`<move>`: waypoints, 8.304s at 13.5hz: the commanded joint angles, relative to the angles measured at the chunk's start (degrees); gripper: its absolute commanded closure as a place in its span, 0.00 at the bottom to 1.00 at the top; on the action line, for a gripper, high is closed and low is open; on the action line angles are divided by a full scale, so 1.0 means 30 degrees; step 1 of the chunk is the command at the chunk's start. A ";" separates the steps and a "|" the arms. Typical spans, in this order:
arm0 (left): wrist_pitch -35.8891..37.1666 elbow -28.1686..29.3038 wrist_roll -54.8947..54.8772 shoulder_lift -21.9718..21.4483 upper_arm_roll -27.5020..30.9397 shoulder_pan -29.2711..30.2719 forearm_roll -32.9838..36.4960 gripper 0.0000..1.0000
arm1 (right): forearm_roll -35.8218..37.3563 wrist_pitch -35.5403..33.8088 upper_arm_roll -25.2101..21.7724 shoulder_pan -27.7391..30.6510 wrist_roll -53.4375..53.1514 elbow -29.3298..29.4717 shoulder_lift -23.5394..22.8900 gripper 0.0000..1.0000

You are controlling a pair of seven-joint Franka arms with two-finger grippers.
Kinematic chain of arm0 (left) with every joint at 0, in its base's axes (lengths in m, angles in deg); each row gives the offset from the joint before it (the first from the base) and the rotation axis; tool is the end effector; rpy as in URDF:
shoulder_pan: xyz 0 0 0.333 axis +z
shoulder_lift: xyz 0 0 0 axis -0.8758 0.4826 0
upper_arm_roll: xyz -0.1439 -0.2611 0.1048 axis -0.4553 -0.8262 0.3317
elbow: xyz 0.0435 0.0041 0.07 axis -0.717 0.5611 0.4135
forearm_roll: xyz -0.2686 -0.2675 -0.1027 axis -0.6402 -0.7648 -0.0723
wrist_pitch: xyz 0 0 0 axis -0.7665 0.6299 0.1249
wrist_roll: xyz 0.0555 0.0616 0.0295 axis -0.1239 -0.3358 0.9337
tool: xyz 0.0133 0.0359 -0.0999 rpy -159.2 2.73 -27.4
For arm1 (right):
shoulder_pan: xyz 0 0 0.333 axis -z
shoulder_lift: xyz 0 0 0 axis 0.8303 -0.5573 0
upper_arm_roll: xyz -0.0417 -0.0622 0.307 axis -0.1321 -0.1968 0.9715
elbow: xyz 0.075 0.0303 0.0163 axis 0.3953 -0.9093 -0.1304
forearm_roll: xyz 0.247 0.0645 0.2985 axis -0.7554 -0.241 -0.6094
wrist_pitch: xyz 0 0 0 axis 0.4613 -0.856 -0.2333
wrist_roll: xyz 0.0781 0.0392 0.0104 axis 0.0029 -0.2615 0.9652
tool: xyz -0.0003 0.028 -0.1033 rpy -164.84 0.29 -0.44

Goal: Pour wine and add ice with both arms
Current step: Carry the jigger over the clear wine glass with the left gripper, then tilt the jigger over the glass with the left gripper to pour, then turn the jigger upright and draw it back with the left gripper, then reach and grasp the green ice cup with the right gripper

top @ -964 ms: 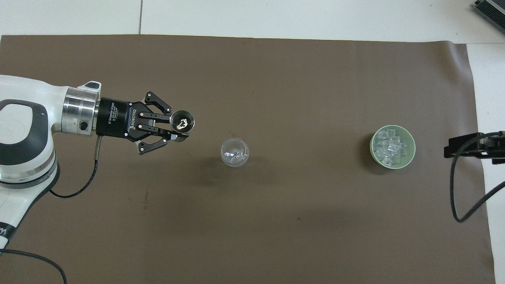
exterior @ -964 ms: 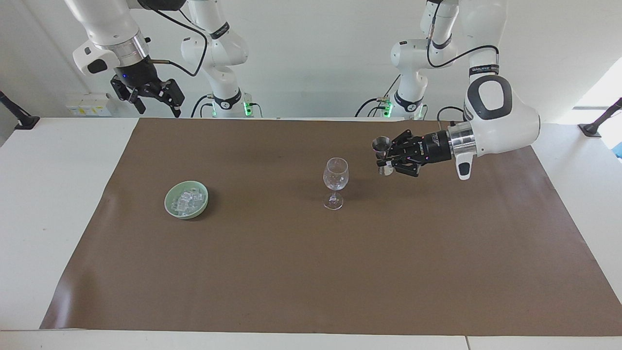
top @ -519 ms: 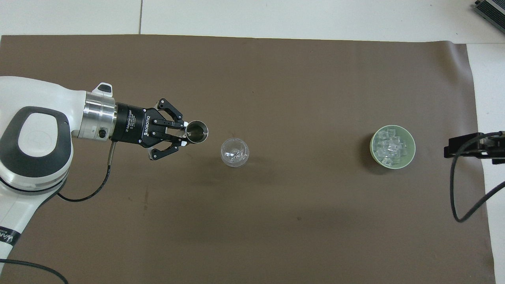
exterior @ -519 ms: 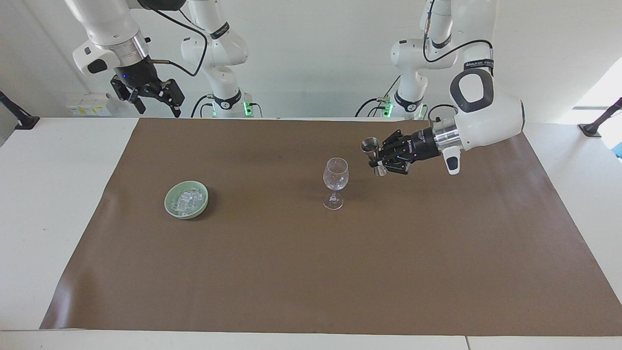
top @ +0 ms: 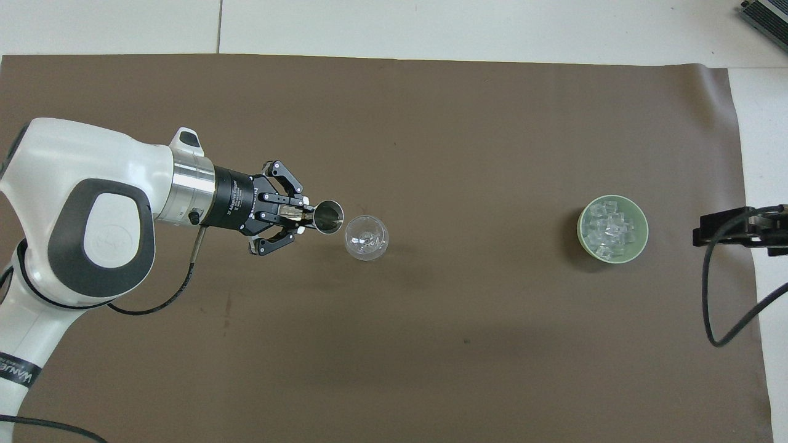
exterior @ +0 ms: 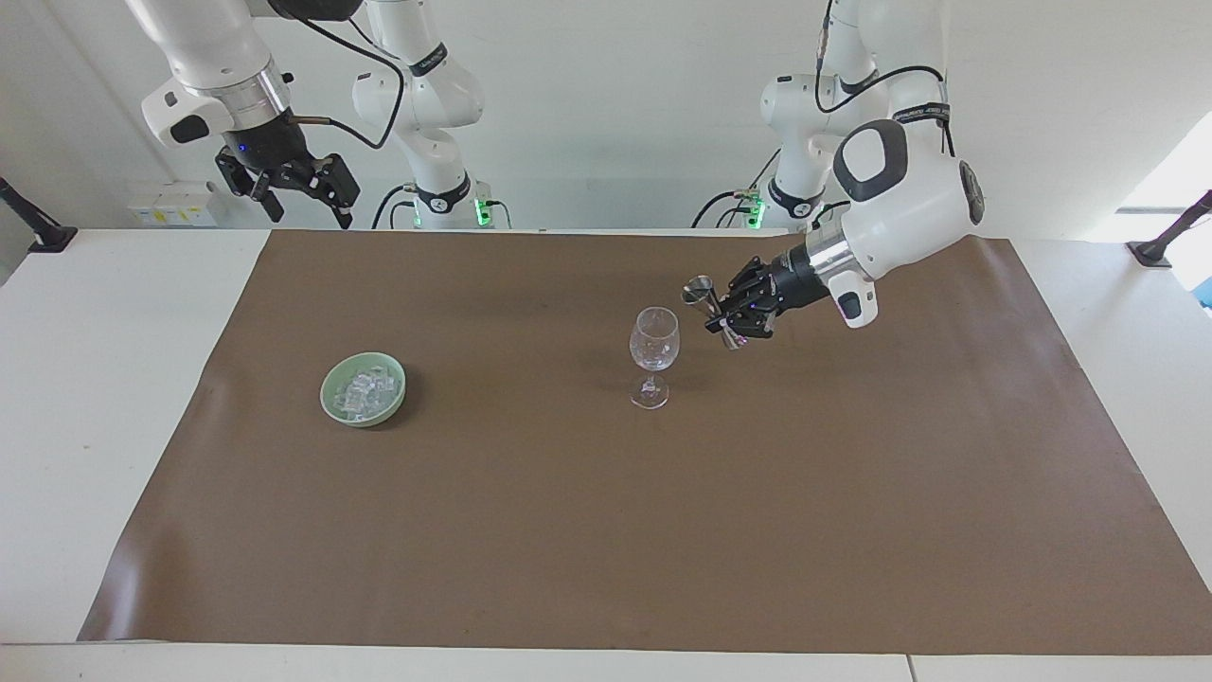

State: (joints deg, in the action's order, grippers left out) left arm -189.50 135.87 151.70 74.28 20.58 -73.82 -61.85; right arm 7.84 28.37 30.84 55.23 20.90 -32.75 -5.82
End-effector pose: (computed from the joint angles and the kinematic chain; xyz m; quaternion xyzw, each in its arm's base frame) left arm 0.5434 -0.2204 0.4765 0.7408 0.5743 -0.2436 0.2491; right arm 0.5042 -0.0167 0.6402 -0.9970 0.0759 0.0167 0.0006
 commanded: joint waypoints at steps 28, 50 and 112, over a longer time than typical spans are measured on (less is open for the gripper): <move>-0.5291 0.0061 0.7928 -0.0368 0.0166 -0.5176 1.5338 1.00 | -0.0300 -0.0284 0.0001 0.0095 0.0569 0.0004 0.0184 0.00; -0.3533 -0.0086 0.8405 -0.0894 0.0283 -0.5793 1.8137 1.00 | -0.0300 -0.0284 0.0001 0.0095 0.0569 0.0004 0.0184 0.00; 0.7214 -0.1051 -0.9437 0.5047 0.0547 0.9790 -0.8030 1.00 | -0.0329 1.5301 0.0236 0.0769 1.6535 -0.9957 -0.4182 0.00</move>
State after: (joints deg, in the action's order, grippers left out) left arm -171.23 136.99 123.34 85.43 22.65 -45.59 -84.67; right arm 7.79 72.83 31.18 57.02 69.39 -61.83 -18.46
